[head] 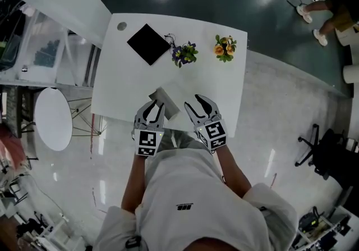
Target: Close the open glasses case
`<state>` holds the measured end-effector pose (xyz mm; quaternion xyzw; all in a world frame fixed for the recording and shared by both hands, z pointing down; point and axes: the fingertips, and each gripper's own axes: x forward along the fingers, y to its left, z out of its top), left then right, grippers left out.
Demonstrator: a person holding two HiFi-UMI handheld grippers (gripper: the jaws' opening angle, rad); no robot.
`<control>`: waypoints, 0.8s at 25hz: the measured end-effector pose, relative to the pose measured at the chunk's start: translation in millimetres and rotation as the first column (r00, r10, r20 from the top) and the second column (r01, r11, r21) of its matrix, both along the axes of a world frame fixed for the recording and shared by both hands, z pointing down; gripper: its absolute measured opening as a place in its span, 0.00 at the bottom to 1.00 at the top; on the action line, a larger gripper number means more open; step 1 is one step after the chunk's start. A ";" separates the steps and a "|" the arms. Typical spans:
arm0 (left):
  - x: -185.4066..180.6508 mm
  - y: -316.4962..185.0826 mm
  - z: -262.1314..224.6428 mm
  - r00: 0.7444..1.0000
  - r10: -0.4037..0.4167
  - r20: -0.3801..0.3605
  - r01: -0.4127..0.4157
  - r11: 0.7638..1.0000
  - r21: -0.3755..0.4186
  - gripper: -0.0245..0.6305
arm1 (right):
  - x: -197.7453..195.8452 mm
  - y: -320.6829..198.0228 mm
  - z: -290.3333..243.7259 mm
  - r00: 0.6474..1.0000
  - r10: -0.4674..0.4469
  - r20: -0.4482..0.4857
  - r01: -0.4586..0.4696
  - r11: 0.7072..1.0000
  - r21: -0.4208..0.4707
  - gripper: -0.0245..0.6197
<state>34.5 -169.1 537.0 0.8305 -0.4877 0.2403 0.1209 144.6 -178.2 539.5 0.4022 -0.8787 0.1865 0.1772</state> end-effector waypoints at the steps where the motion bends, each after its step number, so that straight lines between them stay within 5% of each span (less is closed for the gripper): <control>1: 0.7 -1.1 4.4 1.000 0.005 -0.001 -0.005 1.000 -0.008 0.21 | 0.0 -1.4 3.2 1.000 0.003 -0.004 -0.003 1.000 -0.005 0.34; 20: 5.4 -7.8 78.7 0.996 0.090 0.014 -0.088 0.988 -0.123 0.18 | 6.6 -14.8 66.5 0.994 0.035 -0.103 -0.043 0.996 -0.080 0.34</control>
